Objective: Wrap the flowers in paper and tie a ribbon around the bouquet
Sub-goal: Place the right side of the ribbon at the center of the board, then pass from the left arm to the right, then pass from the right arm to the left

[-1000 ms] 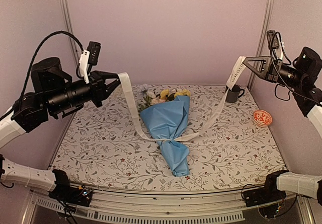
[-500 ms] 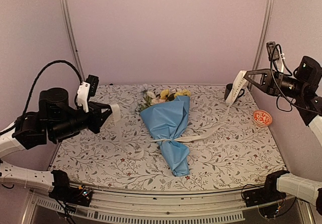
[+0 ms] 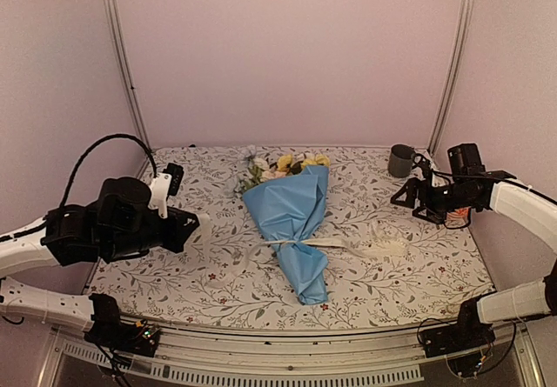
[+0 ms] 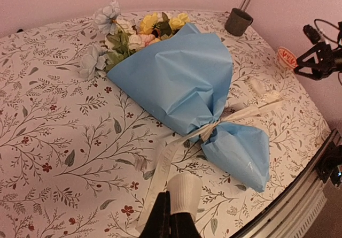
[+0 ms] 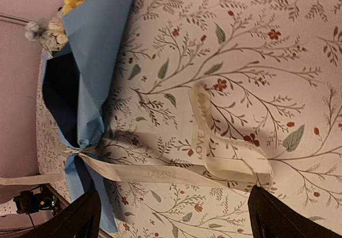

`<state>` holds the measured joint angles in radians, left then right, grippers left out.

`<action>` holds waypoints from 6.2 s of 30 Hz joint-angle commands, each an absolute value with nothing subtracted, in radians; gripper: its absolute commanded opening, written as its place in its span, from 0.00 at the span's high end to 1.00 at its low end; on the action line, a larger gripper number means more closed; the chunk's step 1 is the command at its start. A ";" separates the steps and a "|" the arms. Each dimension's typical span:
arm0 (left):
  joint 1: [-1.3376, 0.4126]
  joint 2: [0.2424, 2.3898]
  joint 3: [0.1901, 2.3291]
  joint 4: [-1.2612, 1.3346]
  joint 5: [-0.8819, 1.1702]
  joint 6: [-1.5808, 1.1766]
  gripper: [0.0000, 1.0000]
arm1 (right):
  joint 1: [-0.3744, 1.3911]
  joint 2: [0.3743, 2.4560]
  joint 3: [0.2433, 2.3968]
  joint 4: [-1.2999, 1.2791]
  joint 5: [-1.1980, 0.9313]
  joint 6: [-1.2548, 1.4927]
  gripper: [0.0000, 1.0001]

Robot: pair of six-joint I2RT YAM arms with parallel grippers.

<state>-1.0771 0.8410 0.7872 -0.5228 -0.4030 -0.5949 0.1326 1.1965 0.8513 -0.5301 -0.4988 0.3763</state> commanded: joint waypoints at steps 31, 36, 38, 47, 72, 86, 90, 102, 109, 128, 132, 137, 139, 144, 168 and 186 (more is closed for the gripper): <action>-1.088 0.931 1.338 -0.395 -0.372 -0.117 1.00 | 0.887 1.962 1.557 -0.106 -0.779 -0.157 0.09; -1.088 0.936 1.340 -0.397 -0.385 -0.111 1.00 | 0.930 2.000 1.516 -0.050 -0.802 -0.124 0.14; -1.088 0.937 1.339 -0.396 -0.389 -0.112 1.00 | 0.937 2.009 1.496 -0.020 -0.781 -0.109 0.18; -1.088 0.930 1.340 -0.401 -0.414 -0.117 1.00 | 0.945 2.043 1.462 0.033 -0.604 -0.044 0.56; -0.924 1.090 0.500 -0.073 -0.050 -0.443 0.73 | 1.017 1.660 1.033 0.307 -0.915 0.245 1.00; -1.345 0.975 0.477 0.021 -0.335 -0.311 0.42 | 1.023 1.706 0.994 0.364 -0.846 0.434 1.00; -1.393 1.030 0.495 0.108 -0.478 -0.299 0.39 | 1.022 1.702 1.004 0.310 -0.823 0.494 1.00; -1.443 1.407 0.684 -0.050 -0.877 -0.333 0.82 | 1.023 1.676 0.973 0.321 -0.807 0.523 1.00; -1.489 1.258 0.606 -0.012 -0.569 -0.201 1.00 | 1.023 1.672 0.970 0.251 -0.826 0.447 1.00; -1.075 0.797 0.540 -0.015 0.157 -0.116 1.00 | 1.035 1.726 1.039 0.083 -0.999 0.235 1.00; -0.966 0.901 0.608 -0.059 0.225 -0.135 1.00 | 1.047 1.731 1.054 0.075 -1.008 0.223 1.00; -0.822 1.012 0.643 -0.114 0.254 -0.156 1.00 | 1.054 1.721 1.055 0.084 -1.024 0.212 1.00; -0.802 1.067 0.638 -0.114 0.307 -0.161 1.00 | 1.054 1.720 1.059 0.094 -1.027 0.212 1.00; -0.804 1.211 0.582 -0.056 0.437 -0.229 0.95 | 1.054 1.738 1.085 0.113 -1.048 0.218 1.00; -1.233 1.003 0.433 0.225 -0.194 -0.069 0.19 | 1.054 1.758 1.067 0.297 -0.897 0.403 1.00; -1.276 1.372 0.348 0.873 -0.151 -0.077 0.31 | 1.054 1.774 1.047 0.360 -0.877 0.459 1.00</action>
